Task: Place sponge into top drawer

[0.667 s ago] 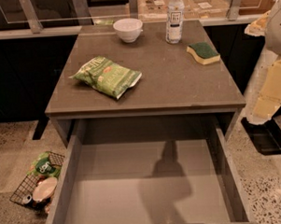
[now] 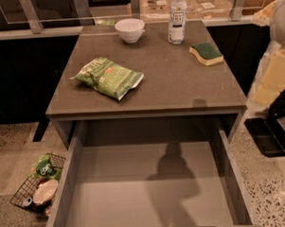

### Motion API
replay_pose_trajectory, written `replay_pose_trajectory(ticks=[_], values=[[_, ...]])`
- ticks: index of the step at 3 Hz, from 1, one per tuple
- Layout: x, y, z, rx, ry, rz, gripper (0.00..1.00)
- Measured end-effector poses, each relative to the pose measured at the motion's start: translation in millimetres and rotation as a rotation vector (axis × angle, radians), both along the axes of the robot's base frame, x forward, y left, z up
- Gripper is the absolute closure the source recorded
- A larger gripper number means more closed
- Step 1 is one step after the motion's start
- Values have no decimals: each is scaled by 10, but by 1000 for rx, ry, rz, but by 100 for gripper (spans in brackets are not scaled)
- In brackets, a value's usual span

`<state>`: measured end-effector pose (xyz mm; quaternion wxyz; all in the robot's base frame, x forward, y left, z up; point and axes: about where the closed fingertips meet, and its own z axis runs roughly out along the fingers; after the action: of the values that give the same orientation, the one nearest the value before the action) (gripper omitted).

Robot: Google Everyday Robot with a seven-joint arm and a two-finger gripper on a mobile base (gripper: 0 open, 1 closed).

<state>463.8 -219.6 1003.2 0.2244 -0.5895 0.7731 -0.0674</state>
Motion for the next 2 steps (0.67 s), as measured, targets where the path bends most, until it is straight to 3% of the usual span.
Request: replay_pose_trajectory(ticks=[1,2], values=[[433,-263,-23,115,-120,-30,0],[816,-486,-118,320,-241,-57,0]])
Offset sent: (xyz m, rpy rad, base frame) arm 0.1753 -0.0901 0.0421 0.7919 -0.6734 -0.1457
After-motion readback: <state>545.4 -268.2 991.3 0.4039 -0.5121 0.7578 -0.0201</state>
